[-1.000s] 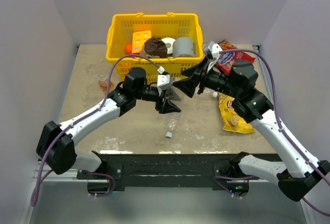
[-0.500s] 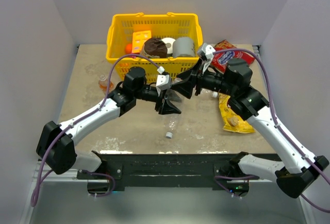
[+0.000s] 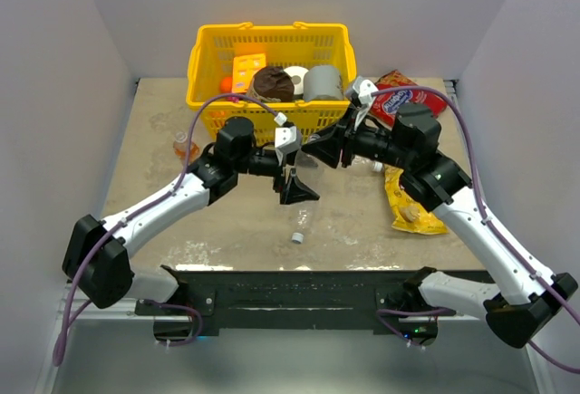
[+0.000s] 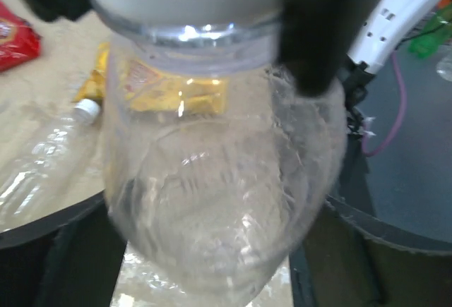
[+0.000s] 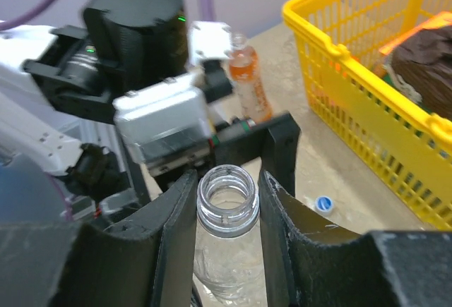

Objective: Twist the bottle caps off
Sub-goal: Pass from the left arm to the right, then place the plastic bottle at the center of the board.

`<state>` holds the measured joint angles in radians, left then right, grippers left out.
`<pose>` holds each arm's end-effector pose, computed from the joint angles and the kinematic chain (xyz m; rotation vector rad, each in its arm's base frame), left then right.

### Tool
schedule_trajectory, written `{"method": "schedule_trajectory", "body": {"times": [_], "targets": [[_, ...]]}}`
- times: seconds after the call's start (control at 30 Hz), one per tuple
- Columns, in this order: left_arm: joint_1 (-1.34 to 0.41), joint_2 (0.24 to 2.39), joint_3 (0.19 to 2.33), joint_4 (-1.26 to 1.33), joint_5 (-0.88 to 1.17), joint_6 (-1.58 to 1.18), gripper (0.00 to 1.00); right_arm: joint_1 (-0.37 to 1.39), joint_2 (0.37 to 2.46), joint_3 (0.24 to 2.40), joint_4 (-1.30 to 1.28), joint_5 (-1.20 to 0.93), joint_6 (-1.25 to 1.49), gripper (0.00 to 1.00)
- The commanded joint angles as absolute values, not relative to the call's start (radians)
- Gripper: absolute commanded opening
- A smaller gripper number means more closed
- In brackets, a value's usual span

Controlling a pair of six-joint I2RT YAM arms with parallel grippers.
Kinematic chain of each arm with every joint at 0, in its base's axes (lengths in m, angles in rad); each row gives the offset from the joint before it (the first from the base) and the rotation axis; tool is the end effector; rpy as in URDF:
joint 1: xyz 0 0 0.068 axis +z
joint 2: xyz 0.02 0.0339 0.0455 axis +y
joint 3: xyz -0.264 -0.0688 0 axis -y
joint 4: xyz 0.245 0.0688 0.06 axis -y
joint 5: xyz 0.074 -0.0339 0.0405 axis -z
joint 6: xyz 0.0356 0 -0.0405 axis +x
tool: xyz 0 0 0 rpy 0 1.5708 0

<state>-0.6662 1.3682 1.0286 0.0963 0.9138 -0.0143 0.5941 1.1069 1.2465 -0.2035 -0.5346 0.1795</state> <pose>0.2269 -0.2142 0.3240 1.2210 1.4704 -1.2923 0.1892 0.1497 0.4364 -0.7650 1.5489 1.0165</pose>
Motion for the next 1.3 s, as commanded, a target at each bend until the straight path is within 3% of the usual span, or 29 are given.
{"method": "schedule_trajectory", "body": {"times": [0.0, 0.23, 0.47, 0.7, 1.27], "targets": [[-0.635, 1.309, 1.062, 0.129, 0.784, -0.028, 1.00, 0.594, 1.078, 1.270, -0.236, -0.318, 0.124, 0.00], [-0.510, 1.232, 1.083, 0.075, 0.602, -0.017, 1.00, 0.600, 1.083, 1.217, -0.111, -0.184, 0.115, 0.00], [-0.247, 1.052, 0.991, 0.156, 0.086, -0.201, 1.00, 0.758, 1.140, 1.105, 0.144, -0.010, 0.059, 0.00], [-0.229, 1.015, 0.962, 0.184, 0.060, -0.199, 1.00, 0.854, 1.339, 1.089, 0.415, -0.003, 0.046, 0.00], [-0.229, 1.015, 0.956, 0.183, 0.048, -0.204, 1.00, 0.902, 1.709, 1.175, 0.664, 0.054, 0.006, 0.00]]}}
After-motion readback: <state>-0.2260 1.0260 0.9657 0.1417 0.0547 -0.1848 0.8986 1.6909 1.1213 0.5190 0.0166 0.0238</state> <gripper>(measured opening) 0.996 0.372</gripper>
